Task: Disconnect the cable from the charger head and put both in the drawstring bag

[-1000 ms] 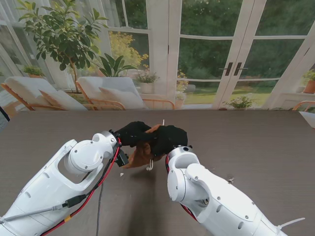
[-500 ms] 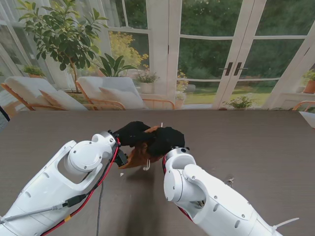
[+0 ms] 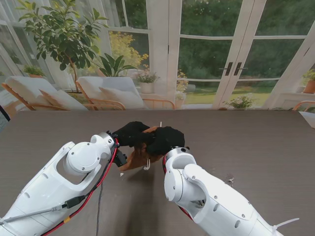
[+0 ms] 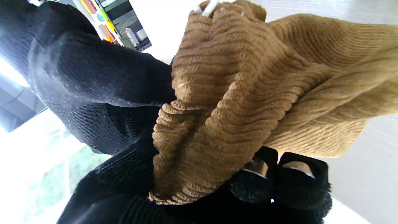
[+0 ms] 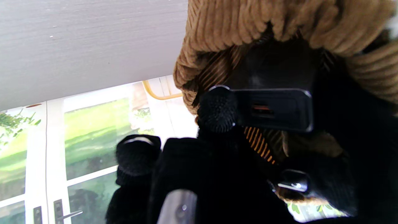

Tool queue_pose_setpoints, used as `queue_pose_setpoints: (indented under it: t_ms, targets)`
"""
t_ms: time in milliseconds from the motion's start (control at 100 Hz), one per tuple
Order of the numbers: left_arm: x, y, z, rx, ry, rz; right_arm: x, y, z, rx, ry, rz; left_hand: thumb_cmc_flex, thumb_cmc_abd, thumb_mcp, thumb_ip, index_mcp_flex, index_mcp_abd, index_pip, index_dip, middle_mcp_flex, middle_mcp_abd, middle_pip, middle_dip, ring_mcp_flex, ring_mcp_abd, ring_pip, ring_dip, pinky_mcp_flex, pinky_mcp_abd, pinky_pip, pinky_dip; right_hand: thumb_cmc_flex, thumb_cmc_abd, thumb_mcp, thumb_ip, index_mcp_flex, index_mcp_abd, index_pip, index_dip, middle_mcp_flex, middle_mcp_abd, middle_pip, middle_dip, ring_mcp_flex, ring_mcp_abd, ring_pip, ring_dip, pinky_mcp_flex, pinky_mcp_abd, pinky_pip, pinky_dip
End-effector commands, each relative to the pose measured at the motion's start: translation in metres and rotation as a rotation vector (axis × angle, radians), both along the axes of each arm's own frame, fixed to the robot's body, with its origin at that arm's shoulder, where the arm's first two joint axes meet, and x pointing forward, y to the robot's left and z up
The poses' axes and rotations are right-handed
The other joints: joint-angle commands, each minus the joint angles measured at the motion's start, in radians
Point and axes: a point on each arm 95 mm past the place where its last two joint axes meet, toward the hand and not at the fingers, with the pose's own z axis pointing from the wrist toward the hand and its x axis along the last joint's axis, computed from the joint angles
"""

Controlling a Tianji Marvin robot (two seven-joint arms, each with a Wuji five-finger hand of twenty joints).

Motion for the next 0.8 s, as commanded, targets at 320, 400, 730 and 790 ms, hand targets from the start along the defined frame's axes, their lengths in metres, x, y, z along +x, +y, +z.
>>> queue_pose_setpoints:
  t_ms: [320,400,730,790]
  targets:
    - [0.0,0.001,-0.005,-0.013,-0.01,-0.003,0.002,-0.003,0.004,-0.008,-0.009,0.016,-0.011,0.018,0.089,-0.015,0.049,0.056,0.023,0.036,0.041,-0.003,0.019,0.032,0.044,-0.042,0.052,0.004,0.042,0.007,0.063,0.016,-0.071,0.136,-0.172,0.065,-0.013,-0.115,-0.025,-0.03,0.026,0.091,-0.011,-0.014,-0.046,-0.114,0.046,-0.019,0.495,0.021,0.075,0.01]
    - [0.0,0.002,-0.005,-0.02,-0.019,0.002,0.003,-0.006,0.007,-0.003,-0.02,0.014,-0.017,0.013,0.096,-0.015,0.052,0.056,0.024,0.037,0.044,-0.004,0.022,0.033,0.046,-0.045,0.055,0.003,0.044,0.006,0.066,0.013,-0.075,0.156,-0.172,0.073,-0.001,-0.147,-0.02,-0.028,0.027,0.092,-0.017,-0.018,-0.046,-0.108,0.033,-0.026,0.493,0.023,0.071,0.008]
    - [-0.006,0.018,-0.005,-0.026,-0.024,-0.035,0.01,-0.027,0.027,0.058,-0.103,-0.042,0.159,0.116,-0.195,-0.032,-0.064,0.074,-0.026,0.042,-0.096,0.026,-0.016,0.061,-0.118,-0.019,0.006,0.072,-0.136,-0.038,-0.055,0.145,-0.065,0.204,-0.116,0.093,0.126,-0.186,0.098,0.068,0.043,0.098,-0.048,-0.048,-0.047,-0.036,-0.045,-0.076,0.472,0.099,-0.023,-0.018]
    - [-0.008,0.02,-0.005,-0.016,-0.028,-0.044,0.013,-0.032,0.03,0.063,-0.117,-0.058,0.223,0.151,-0.302,-0.033,-0.086,0.074,-0.038,0.046,-0.125,0.032,-0.026,0.065,-0.148,-0.012,-0.018,0.098,-0.173,-0.047,-0.089,0.195,-0.061,0.209,-0.111,0.094,0.124,-0.183,0.105,0.082,0.039,0.097,-0.049,-0.049,-0.048,-0.022,-0.059,-0.084,0.465,0.113,-0.048,-0.024]
